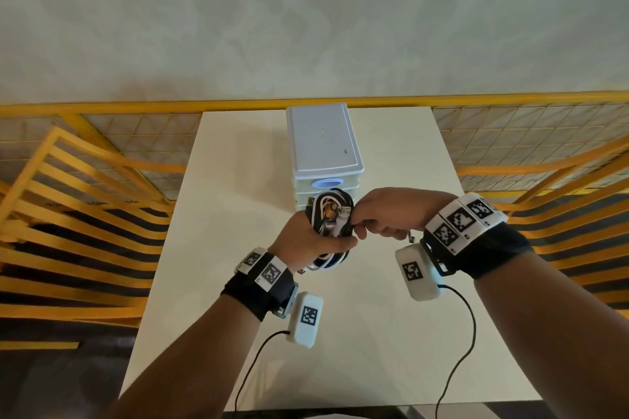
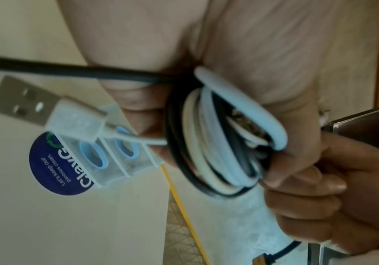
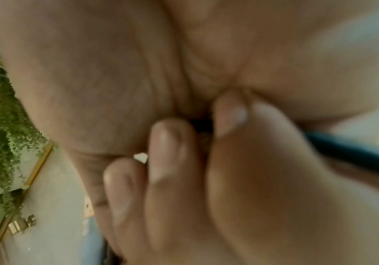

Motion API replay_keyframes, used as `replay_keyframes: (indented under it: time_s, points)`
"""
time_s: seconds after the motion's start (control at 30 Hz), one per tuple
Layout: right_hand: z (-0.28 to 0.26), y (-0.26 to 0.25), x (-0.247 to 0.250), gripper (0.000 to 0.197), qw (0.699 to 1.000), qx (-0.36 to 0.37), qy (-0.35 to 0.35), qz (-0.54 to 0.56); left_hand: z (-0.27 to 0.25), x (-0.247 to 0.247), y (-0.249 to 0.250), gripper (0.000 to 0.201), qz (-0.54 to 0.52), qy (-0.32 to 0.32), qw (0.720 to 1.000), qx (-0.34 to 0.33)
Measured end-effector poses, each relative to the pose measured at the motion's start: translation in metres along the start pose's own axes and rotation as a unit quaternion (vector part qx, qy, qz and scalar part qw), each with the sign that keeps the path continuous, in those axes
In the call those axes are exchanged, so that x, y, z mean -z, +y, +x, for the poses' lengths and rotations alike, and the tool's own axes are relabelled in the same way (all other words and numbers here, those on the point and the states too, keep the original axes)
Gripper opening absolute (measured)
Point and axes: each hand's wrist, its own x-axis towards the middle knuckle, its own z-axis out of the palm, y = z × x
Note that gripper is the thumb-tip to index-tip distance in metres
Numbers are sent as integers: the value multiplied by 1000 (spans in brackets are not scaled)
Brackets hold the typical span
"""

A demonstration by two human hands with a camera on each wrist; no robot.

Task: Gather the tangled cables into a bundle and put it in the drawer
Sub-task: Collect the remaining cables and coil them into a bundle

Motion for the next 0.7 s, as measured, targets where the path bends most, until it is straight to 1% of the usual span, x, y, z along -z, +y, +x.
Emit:
replay_keyframes:
  time_s: [0.07,0.13,0.23,0.3,0.37,0.4,0.43,0.5,0.53,0.6,0.63,0.7]
  points:
    - [-1,0,0,27,999,20,-2,45,0,-1,0,26,-17,44,999,-9]
    - [-4,3,2,32,996,60,20,70,0,0,2,17,-32,78,996,-20]
    - [-8,12,7,27,979,116,106,131,0,4,-3,23,-39,124,991,-23]
    - [-4,22,8,32,963,135,154,176,0,6,-9,20,-49,153,987,-10]
    - [4,31,-1,36,953,152,175,195,0,5,-10,12,-96,179,979,3]
    - [9,35,-8,36,949,162,188,192,0,3,-9,14,-132,194,972,7]
    - [13,36,-16,36,945,171,204,189,1,1,-8,19,-177,208,962,16]
    - [23,35,-32,34,931,178,239,209,3,-2,-6,30,-261,213,941,36]
    - [27,33,-39,33,921,177,264,225,4,-3,-5,31,-288,209,934,36]
    - [34,29,-48,29,899,177,311,254,5,-4,-3,24,-308,206,929,27]
    - [35,27,-50,27,890,181,321,269,5,-5,-2,23,-311,206,928,23]
    - [38,25,-56,24,883,192,316,290,4,-7,0,23,-318,199,927,23]
